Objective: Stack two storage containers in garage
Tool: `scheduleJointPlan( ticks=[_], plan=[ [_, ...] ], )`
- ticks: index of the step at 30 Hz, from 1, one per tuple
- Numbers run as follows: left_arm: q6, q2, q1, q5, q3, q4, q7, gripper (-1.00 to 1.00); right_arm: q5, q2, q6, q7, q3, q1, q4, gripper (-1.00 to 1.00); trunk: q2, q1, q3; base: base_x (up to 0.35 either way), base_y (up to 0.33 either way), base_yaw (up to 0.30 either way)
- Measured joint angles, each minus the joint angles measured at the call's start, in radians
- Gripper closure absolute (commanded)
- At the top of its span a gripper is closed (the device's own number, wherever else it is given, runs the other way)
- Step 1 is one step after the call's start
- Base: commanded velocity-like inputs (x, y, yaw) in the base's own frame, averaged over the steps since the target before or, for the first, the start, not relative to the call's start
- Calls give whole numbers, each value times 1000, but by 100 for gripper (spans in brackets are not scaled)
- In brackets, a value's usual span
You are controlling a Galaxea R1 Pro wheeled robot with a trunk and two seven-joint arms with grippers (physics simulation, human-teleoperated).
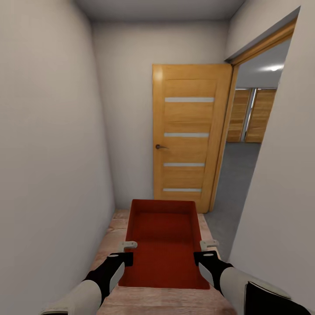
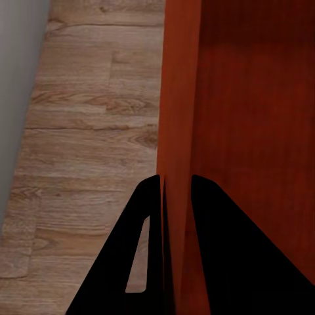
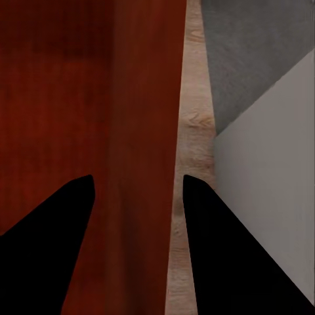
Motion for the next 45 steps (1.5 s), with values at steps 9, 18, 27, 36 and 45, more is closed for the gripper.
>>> scheduleJointPlan(
  ticks=[9, 18, 27, 36, 45],
  plan=[
    [0, 0, 0, 1, 0, 1, 0, 100, 0, 0, 1, -1, 0, 0, 0, 100, 0, 0, 0, 323, 0, 0],
    [0, 1, 0, 1, -1, 0, 0, 100, 1, 0, 0, -1, 0, 0, -1, 100, 0, 0, 0, 323, 0, 0],
    [0, 0, 0, 0, 0, 1, 0, 100, 0, 0, 1, 0, 0, 0, 0, 100, 0, 0, 0, 323, 0, 0],
    [0, 0, 0, 1, 0, 1, 0, 100, 0, 0, 0, 0, 0, 0, 0, 100, 0, 0, 0, 323, 0, 0],
    [0, 0, 0, 0, 0, 1, 0, 100, 0, 0, 0, 0, 0, 0, 0, 100, 0, 0, 0, 323, 0, 0]
  ],
)
